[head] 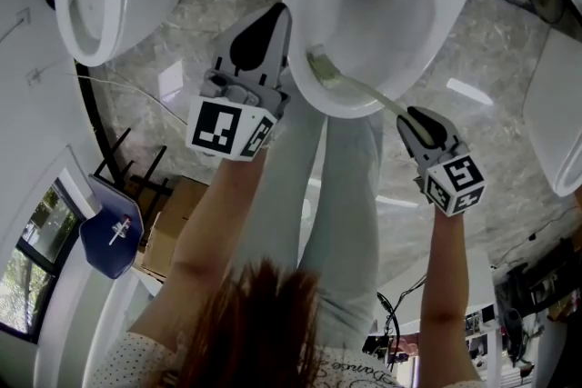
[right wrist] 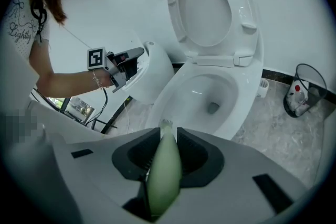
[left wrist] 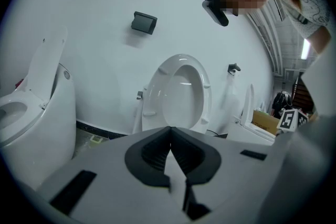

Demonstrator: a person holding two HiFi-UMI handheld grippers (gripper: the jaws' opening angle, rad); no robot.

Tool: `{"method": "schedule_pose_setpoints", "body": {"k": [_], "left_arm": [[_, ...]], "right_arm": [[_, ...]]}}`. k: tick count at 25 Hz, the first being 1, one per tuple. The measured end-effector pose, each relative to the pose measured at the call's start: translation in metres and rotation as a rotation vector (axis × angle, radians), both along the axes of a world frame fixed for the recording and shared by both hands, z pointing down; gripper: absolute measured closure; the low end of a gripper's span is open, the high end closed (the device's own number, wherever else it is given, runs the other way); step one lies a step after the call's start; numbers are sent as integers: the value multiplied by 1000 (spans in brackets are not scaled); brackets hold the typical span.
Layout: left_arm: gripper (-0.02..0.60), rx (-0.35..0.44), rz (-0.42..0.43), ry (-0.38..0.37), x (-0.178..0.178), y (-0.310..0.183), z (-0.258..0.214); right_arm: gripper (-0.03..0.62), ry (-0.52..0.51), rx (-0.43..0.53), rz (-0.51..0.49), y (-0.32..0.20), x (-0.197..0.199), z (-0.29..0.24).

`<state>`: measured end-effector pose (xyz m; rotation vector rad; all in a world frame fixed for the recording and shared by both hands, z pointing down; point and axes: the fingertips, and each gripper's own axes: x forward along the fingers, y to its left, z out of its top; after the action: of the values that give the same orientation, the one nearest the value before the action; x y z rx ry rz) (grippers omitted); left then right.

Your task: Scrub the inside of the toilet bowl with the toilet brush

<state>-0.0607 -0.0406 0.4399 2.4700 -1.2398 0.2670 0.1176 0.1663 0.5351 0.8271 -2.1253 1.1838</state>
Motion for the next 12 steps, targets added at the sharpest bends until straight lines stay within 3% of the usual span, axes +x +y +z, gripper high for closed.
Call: {"method": "schedule_pose_setpoints", "body": {"k": [12], "left_arm": [[580, -2, 24, -8, 5, 4, -5]], "right_arm": [[484, 94, 35, -249, -2, 9, -13]]}}
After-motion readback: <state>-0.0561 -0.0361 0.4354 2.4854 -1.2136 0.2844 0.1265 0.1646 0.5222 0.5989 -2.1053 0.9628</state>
